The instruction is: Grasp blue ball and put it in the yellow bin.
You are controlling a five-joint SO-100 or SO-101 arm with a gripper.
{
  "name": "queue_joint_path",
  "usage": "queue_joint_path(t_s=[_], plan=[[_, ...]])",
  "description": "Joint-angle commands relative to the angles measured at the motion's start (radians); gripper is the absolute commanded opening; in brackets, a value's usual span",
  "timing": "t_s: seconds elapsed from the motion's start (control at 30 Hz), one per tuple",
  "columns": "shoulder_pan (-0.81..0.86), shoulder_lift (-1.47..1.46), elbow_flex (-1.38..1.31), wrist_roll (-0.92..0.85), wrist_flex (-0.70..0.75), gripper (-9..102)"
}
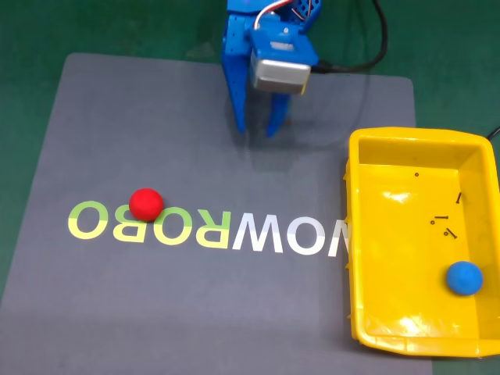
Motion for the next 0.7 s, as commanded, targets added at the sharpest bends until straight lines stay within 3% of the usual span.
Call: queue_joint_path(t_s=[0.0, 0.67], plan=[[0.014, 0.061, 0.025, -0.003, 0.052, 0], [0.012, 0.149, 0.069, 0.080, 0.560, 0]])
